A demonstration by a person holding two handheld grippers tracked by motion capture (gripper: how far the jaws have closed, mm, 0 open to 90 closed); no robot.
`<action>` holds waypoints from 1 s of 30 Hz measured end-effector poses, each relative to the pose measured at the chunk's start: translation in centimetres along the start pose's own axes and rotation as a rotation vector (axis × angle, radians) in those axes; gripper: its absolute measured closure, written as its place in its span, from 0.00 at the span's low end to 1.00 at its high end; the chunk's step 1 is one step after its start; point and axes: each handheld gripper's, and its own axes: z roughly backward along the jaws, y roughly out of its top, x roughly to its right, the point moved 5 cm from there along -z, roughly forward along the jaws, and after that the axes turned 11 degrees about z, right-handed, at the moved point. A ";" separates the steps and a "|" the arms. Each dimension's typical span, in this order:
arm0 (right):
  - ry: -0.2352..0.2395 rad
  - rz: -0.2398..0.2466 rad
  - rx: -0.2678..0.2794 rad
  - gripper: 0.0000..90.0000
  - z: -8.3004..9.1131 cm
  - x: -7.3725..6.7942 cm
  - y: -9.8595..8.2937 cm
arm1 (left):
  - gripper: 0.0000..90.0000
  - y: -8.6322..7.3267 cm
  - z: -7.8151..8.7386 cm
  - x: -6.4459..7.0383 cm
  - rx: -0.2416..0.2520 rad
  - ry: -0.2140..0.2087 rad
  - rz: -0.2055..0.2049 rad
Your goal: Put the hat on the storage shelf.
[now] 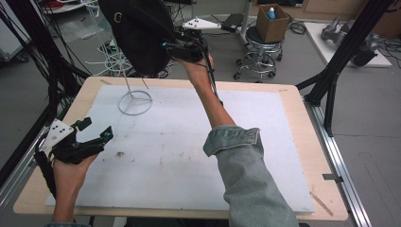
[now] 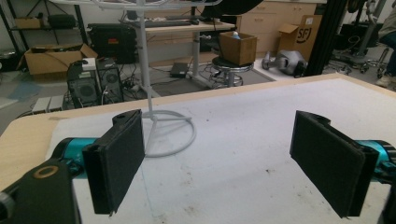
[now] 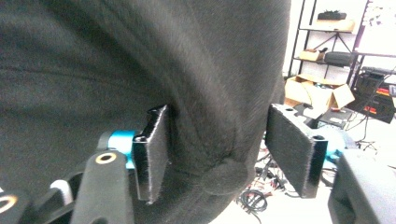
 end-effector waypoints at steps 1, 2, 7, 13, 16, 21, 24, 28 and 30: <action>0.003 -0.003 0.004 0.42 0.0 0.0 0.0 | 0.20 0.0 0.0 0.0 -0.001 -0.001 -0.002; 0.003 0.001 0.004 0.41 0.1 0.0 0.1 | 0.20 0.0 0.0 0.1 -0.001 0.000 -0.001; 0.000 0.000 0.010 0.34 0.5 0.2 0.2 | 0.20 0.0 -0.1 0.1 -0.002 -0.002 -0.001; -0.011 -0.015 0.021 0.27 1.8 0.8 0.4 | 0.20 0.0 -0.3 0.3 0.000 -0.006 -0.003; -0.018 -0.017 0.030 0.26 2.5 1.2 0.5 | 0.20 -0.1 -0.5 0.4 -0.006 -0.008 -0.007; -0.041 -0.020 0.037 0.22 4.1 2.1 0.4 | 0.20 -0.2 -0.8 0.7 -0.011 -0.012 -0.010; -0.066 -0.024 0.039 0.19 5.5 2.9 0.2 | 0.20 -0.2 -1.0 0.8 -0.013 -0.014 -0.013; -0.105 -0.035 0.041 0.13 7.7 4.2 0.0 | 0.20 -0.5 -1.2 1.0 -0.023 -0.017 -0.018; -0.121 -0.027 0.052 0.13 8.4 4.6 -0.1 | 0.20 -0.5 -1.2 1.0 -0.026 -0.017 -0.020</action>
